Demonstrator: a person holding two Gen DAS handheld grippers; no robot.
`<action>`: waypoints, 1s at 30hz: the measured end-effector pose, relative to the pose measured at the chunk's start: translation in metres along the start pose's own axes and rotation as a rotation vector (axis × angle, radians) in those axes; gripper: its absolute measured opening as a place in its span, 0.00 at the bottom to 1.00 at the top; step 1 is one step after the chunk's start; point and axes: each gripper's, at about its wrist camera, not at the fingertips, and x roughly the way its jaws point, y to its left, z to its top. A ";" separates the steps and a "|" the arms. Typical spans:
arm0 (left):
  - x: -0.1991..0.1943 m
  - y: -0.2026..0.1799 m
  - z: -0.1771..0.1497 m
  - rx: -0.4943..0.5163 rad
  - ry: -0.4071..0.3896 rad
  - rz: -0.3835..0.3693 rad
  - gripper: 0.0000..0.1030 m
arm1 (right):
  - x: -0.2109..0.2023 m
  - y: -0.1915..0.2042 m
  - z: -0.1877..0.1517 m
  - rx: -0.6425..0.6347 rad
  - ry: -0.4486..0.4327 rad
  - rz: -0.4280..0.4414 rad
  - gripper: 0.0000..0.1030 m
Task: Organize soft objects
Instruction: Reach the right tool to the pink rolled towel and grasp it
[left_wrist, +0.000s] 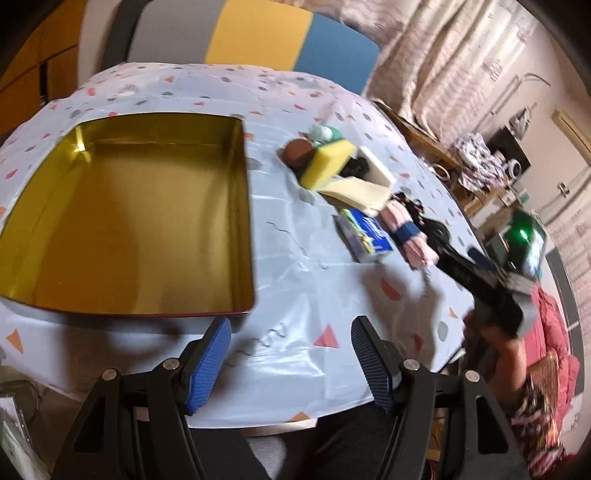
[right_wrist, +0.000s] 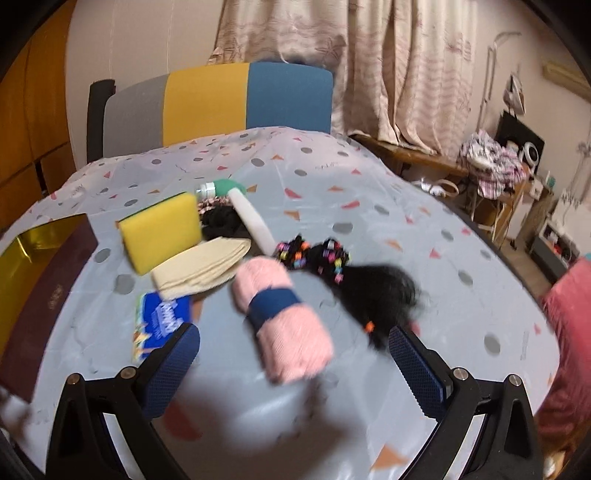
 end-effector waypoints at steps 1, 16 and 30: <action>0.002 -0.005 0.001 0.015 0.004 0.000 0.67 | 0.003 -0.001 0.002 -0.009 -0.001 0.003 1.00; 0.022 -0.038 0.019 0.087 0.018 0.047 0.67 | 0.091 0.001 0.003 -0.040 0.124 0.155 0.61; 0.082 -0.088 0.055 0.126 0.056 0.027 0.67 | 0.087 -0.022 -0.007 0.102 0.062 0.117 0.42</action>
